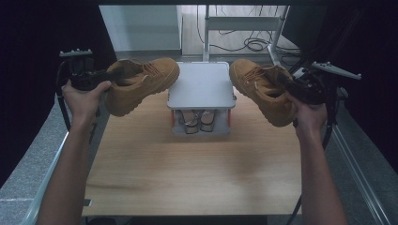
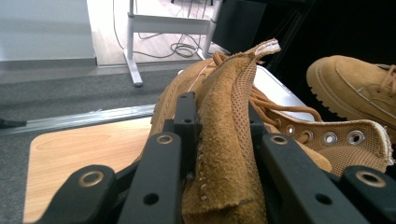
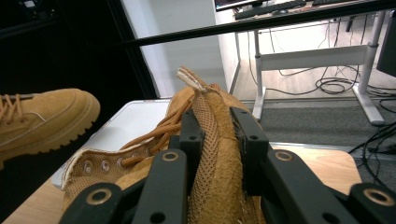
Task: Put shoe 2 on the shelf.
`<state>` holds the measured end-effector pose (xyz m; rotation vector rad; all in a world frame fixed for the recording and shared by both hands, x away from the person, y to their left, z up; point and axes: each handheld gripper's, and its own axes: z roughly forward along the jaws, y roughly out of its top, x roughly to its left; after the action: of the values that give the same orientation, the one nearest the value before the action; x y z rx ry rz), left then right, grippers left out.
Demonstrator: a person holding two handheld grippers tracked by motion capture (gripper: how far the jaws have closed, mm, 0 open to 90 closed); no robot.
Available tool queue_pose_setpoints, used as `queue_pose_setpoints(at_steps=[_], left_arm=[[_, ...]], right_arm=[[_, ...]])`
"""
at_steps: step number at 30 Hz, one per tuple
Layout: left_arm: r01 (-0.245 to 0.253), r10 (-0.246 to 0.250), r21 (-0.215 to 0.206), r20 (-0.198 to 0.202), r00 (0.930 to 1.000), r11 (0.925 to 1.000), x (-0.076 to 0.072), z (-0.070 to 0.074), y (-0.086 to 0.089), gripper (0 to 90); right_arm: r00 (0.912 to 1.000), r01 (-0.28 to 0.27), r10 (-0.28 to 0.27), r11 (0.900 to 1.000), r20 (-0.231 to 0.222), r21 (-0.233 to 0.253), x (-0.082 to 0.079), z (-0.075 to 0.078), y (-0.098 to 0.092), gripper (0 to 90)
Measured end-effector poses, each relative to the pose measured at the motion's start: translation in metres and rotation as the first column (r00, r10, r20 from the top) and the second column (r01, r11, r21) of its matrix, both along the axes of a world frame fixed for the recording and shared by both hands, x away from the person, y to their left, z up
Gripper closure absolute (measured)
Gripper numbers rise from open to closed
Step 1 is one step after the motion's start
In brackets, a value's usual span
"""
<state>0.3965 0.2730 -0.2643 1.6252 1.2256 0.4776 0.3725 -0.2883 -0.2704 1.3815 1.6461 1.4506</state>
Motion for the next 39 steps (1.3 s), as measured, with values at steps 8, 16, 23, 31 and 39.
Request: queue_pose_setpoints(at_steps=[8,16,23,31,39], left_arm=[[0.007,-0.007,-0.019,0.001,1.0,0.9998,0.014,0.0,-0.016,75.3],[0.003,-0.004,-0.047,-0.003,1.0,0.9989,0.032,-0.002,-0.035,75.2],[0.003,-0.004,-0.072,-0.018,0.9998,0.9974,0.049,-0.004,-0.053,75.1],[-0.002,-0.001,-0.107,-0.029,0.9996,0.9942,0.067,-0.003,-0.068,74.8],[-0.007,-0.003,-0.155,-0.067,0.9977,0.9879,0.077,-0.02,-0.071,73.7]], right_arm=[[1.0,-0.007,0.007,1.0,-0.006,0.013,0.013,0.004,0.018,76.4],[0.9998,-0.008,0.008,0.999,-0.017,0.036,0.031,0.008,0.039,76.3],[0.9995,-0.002,0.003,0.998,-0.032,0.055,0.053,0.013,0.063,76.2],[0.9988,0.01,-0.006,0.996,-0.048,0.088,0.082,0.009,0.096,76.1],[0.9963,0.02,-0.008,0.989,-0.086,0.146,0.095,-0.008,0.108,76.0]])
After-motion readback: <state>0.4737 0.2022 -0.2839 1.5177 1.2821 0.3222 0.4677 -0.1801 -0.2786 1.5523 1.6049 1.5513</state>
